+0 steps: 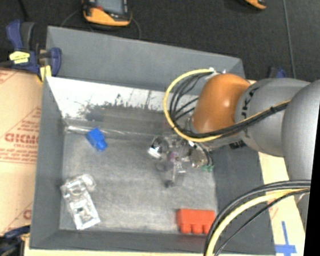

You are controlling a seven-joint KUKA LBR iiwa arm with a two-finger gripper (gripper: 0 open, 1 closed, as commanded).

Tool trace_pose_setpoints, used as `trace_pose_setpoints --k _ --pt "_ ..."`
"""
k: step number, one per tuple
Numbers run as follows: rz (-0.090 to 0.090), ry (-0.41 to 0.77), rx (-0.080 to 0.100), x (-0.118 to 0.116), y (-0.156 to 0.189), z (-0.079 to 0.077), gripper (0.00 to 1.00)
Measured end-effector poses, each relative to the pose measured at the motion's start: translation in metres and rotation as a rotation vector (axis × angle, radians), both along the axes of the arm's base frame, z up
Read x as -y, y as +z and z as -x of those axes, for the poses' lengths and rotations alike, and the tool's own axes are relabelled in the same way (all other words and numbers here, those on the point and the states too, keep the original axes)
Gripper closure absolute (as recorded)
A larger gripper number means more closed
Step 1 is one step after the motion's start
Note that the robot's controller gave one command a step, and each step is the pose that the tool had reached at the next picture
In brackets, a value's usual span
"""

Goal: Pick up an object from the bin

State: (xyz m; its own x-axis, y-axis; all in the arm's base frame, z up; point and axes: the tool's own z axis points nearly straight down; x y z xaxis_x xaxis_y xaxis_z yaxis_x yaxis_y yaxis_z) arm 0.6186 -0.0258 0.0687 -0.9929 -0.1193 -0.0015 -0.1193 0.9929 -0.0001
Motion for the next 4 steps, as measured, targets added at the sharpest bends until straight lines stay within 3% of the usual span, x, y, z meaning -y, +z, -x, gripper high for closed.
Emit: trace_pose_setpoints --k 1,2,3,4 --pt "0.000 0.000 0.018 0.000 0.008 -0.006 1.00" --pt "-0.001 -0.043 0.013 -0.019 0.140 -0.034 1.00" --pt "-0.001 -0.043 0.004 -0.019 0.134 -0.032 0.00" --pt "-0.002 -0.057 -0.004 -0.020 0.002 0.020 0.00"
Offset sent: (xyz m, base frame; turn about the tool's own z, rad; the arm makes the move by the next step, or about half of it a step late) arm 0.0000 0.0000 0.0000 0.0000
